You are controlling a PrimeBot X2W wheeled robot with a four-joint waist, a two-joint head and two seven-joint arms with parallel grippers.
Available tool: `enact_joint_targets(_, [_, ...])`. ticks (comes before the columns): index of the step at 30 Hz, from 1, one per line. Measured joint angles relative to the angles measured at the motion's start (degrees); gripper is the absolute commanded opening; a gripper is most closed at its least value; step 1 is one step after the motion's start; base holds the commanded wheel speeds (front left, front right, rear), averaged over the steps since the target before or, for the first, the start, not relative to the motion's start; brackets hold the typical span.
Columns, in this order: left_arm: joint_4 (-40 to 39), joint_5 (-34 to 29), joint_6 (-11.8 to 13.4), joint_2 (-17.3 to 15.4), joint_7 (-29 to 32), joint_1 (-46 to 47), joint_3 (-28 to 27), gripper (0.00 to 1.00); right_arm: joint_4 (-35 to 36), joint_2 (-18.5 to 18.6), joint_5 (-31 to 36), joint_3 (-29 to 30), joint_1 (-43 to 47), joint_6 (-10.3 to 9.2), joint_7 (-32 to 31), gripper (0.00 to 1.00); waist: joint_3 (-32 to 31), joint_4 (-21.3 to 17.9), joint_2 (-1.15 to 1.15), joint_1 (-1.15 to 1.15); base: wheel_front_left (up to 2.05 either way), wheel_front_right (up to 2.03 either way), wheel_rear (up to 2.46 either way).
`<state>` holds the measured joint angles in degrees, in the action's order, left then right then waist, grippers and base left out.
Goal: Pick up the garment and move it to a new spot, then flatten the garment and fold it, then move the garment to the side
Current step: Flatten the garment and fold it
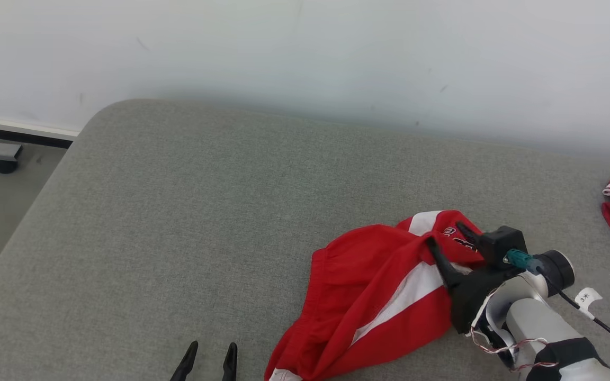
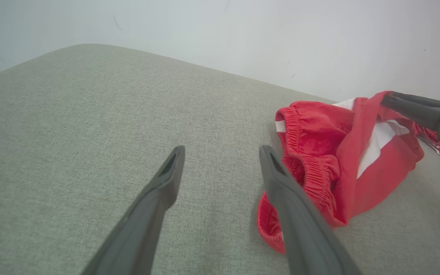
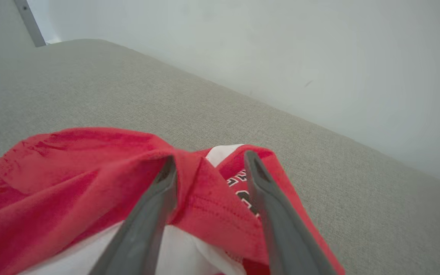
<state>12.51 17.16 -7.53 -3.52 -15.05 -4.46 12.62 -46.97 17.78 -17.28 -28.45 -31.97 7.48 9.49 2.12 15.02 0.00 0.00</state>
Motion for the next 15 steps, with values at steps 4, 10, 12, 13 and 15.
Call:
enact_joint_targets(4, [0.10,0.08,0.00,0.10,0.00,-0.20,-0.85,1.00,-0.69,-1.43,-6.04,0.08,-0.35,0.00,3.74,1.00,-0.14,-1.22,0.00,0.00,0.00,0.00,0.00])
enact_joint_targets(10, [0.00,-0.04,0.00,0.13,0.00,-0.38,-1.45,1.00,3.46,0.57,-9.84,0.27,3.39,0.00,5.26,1.00,-0.94,-4.01,0.00,0.00,0.00,0.00,0.00])
enact_joint_targets(12, [-0.04,-0.10,0.00,0.13,0.00,-0.38,-1.34,1.00,6.80,1.33,-10.46,1.74,5.41,0.00,5.42,1.00,-1.18,-4.84,0.00,0.00,0.00,0.00,0.00])
enact_joint_targets(13, [-0.10,-0.10,0.00,0.11,0.00,-0.38,-1.43,1.00,9.26,1.55,-10.48,2.52,6.72,0.00,5.44,1.00,-1.31,-5.17,0.00,0.00,0.00,0.00,0.00])
enact_joint_targets(15, [-0.22,-0.10,0.00,0.02,0.00,-0.43,-1.38,1.00,13.54,1.82,-10.38,4.65,9.88,0.00,5.48,1.00,-1.62,-5.67,0.00,0.00,0.00,0.00,0.00])
